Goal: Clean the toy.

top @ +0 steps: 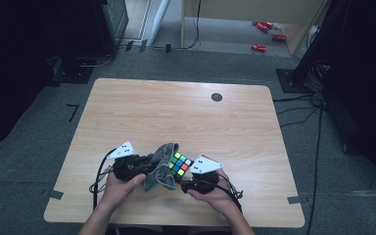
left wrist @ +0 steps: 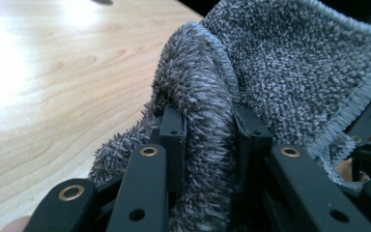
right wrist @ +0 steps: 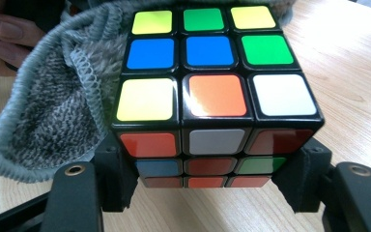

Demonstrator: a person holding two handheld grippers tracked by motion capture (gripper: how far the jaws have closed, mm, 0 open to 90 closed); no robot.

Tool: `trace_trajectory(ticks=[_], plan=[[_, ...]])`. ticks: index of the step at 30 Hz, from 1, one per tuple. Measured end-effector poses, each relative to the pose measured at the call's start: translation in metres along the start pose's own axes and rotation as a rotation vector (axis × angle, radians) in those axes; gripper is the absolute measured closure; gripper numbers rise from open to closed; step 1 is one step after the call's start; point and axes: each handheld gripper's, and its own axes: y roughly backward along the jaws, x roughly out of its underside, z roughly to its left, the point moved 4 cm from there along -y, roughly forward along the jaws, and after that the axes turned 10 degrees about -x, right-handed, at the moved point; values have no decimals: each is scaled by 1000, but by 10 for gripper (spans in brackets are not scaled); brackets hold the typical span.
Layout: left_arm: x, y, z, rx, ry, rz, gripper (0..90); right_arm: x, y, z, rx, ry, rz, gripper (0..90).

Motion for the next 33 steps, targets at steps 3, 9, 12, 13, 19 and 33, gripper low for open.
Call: trace_trajectory(ticks=[3,9,12,13,19,33], plan=[[-3,3,-3,23,-1,-9,724,3,0,1,-2,9,10,343],[-14,14,-6,103,39,-87,719,6,-2,0,16,25,33,343],[-4,4,0,62,44,-21,719,3,-2,5,23,50,33,343],[-2,2,2,55,52,-1,718,2,-1,5,30,59,29,343],[-2,0,0,64,49,5,712,1,5,3,4,40,-20,344],[4,-8,-2,-3,6,65,705,4,6,0,44,51,15,344]])
